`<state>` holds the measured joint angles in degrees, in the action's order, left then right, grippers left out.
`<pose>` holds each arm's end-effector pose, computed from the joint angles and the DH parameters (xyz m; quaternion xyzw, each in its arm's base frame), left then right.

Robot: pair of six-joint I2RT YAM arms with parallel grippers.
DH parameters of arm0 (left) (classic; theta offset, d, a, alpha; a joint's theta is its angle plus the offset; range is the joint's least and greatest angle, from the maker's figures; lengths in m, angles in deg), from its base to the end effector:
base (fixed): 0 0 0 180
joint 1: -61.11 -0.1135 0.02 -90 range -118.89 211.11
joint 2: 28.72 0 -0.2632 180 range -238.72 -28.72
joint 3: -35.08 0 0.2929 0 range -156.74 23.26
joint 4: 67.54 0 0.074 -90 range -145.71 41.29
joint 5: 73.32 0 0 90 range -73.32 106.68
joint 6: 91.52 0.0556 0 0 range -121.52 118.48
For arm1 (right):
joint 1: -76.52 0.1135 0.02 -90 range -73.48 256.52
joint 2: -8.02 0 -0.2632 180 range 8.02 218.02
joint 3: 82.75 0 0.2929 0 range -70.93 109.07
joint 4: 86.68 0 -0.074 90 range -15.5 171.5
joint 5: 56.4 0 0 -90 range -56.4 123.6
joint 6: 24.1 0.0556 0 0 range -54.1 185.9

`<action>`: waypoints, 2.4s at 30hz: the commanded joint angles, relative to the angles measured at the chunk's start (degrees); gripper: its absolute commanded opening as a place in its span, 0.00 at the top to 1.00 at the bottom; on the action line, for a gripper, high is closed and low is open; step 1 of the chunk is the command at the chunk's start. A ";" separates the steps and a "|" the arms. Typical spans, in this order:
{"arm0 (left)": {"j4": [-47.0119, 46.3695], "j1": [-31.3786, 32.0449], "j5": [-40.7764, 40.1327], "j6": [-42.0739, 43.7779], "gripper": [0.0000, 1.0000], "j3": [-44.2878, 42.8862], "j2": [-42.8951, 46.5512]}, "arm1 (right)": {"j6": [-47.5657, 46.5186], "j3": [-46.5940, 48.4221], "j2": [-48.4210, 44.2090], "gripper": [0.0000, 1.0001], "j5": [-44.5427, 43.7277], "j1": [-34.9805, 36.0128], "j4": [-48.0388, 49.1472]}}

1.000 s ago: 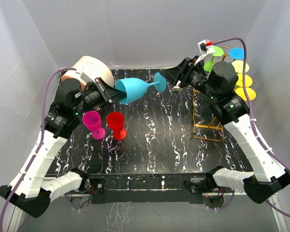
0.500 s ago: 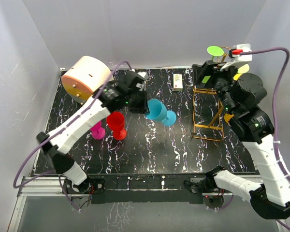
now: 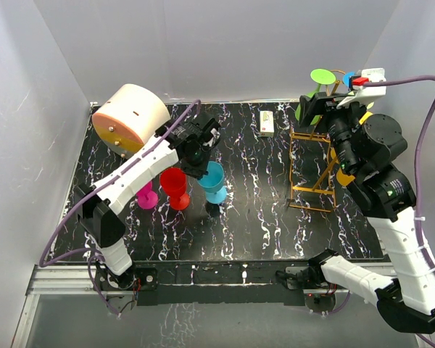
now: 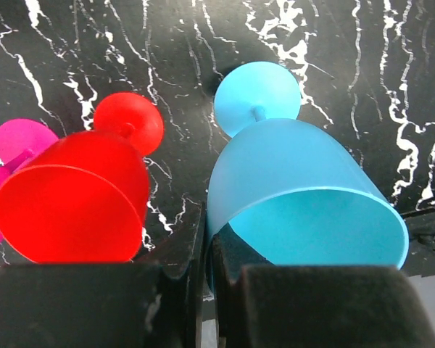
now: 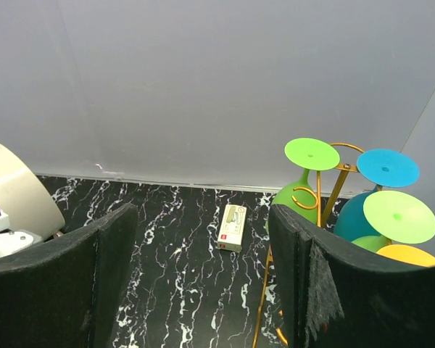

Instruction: Take the wine glass off the wine glass rack

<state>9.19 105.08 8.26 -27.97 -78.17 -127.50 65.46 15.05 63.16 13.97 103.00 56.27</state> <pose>0.2963 -0.2745 0.3326 0.1301 0.9596 -0.0796 0.2364 0.1969 0.0772 0.5403 -0.0312 0.6730 0.0529 0.7370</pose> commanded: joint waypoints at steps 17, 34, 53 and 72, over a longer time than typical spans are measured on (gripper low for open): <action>-2.64 -3.37 0.13 4.03 1.00 5.70 -2.21 | -1.70 -1.06 -1.57 0.29 -1.11 -0.03 3.11; -2.60 -3.54 2.39 4.84 0.61 1.35 2.65 | -4.35 1.82 2.48 0.34 -5.11 -0.02 -0.54; -19.11 -3.54 10.71 8.02 0.24 9.43 29.44 | -20.01 17.09 30.28 0.34 -30.74 -0.24 -2.13; -32.32 -3.54 9.55 12.18 0.01 21.17 40.67 | -24.62 35.84 50.76 0.32 -36.13 -3.77 -7.53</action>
<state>-20.40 101.74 19.05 -17.72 -58.76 -87.99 42.90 46.63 112.38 -20.07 100.07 47.24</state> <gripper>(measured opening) 0.985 0.686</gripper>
